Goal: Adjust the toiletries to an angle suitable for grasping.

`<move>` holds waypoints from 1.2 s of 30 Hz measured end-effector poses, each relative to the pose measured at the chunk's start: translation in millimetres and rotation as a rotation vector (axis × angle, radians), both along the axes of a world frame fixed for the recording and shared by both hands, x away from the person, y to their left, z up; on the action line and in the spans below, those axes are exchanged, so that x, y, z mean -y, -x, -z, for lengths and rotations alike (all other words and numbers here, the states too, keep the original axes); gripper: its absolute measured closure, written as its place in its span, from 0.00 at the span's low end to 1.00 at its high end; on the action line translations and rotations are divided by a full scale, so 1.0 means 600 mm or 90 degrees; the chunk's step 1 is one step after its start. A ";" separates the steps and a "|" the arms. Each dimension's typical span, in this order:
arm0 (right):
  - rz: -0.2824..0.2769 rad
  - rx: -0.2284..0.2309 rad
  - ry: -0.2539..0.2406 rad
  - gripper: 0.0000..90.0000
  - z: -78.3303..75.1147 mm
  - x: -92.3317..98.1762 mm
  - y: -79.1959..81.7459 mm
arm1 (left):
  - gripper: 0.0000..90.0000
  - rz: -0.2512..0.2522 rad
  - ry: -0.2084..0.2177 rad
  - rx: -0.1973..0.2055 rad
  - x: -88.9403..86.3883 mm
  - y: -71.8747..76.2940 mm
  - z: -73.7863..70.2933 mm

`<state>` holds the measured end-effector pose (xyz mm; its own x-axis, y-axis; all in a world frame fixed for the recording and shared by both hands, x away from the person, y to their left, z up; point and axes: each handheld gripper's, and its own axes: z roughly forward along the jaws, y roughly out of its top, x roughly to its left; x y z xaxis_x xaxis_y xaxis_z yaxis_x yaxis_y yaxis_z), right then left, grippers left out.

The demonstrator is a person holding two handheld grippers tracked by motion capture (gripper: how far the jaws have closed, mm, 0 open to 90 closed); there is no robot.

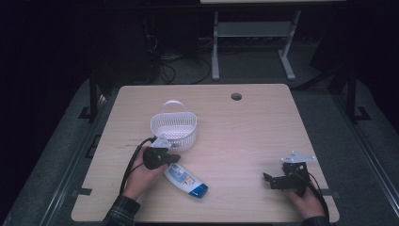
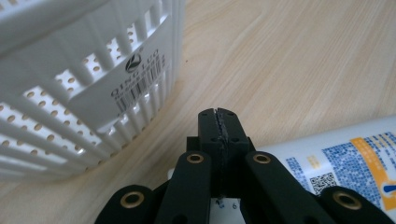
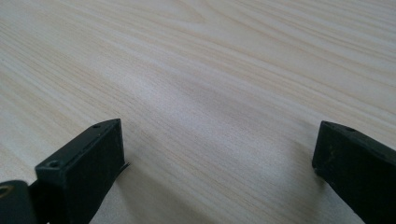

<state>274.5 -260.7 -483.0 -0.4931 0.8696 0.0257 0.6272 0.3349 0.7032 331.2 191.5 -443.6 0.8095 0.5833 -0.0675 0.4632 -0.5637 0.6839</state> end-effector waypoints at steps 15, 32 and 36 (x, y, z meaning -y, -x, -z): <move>0.000 0.000 0.000 0.02 0.000 0.000 0.000 | 1.00 -0.010 -0.005 -0.005 -0.027 0.017 -0.002; 0.000 0.000 0.000 0.02 0.000 0.000 0.000 | 1.00 -0.001 -0.021 -0.017 -0.058 0.043 0.004; 0.000 0.000 0.000 0.02 0.000 0.000 0.000 | 1.00 -0.002 -0.019 -0.020 -0.065 0.049 0.004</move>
<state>274.5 -260.7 -483.0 -0.4931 0.8696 0.0254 0.6269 0.3349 0.7034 301.6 230.4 -446.3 0.8052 0.5882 -0.0762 0.4867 -0.5818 0.6517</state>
